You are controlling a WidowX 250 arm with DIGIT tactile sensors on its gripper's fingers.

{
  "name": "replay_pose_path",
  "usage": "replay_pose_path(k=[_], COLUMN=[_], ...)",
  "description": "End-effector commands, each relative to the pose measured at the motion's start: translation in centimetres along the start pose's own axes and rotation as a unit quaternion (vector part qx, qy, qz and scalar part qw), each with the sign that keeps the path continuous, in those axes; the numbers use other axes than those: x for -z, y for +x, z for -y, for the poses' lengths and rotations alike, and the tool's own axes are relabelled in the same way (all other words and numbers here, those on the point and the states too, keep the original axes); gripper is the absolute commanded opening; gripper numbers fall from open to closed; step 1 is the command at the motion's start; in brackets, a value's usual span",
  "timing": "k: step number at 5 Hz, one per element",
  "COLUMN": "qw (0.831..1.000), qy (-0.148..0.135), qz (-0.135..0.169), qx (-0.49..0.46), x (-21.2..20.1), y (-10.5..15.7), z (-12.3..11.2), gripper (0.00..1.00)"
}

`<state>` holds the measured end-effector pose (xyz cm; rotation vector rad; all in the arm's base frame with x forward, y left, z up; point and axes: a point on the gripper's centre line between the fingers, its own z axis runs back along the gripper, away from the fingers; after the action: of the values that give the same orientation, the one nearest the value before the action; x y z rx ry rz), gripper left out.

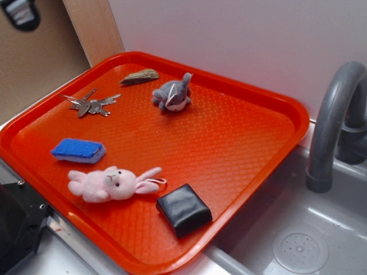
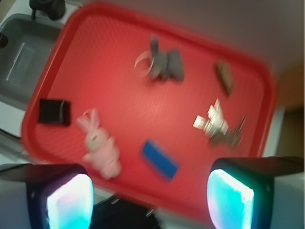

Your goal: Grab the silver keys.

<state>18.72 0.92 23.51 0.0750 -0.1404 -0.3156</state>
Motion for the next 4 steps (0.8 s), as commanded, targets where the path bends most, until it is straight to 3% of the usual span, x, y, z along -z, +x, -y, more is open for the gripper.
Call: replay_pose_path(k=[1, 2, 3, 4], qw=[0.956, 0.904, 0.873, 0.868], qy=[0.075, 0.156, 0.194, 0.198], qz=[-0.107, -0.169, -0.229, -0.244], qx=[0.264, 0.362, 0.385, 0.384], x=[2.5, 5.8, 9.4, 12.3], y=[3.4, 2.5, 0.7, -0.7], z=[-4.3, -5.1, -6.2, -7.1], gripper=[1.0, 1.0, 1.0, 1.0])
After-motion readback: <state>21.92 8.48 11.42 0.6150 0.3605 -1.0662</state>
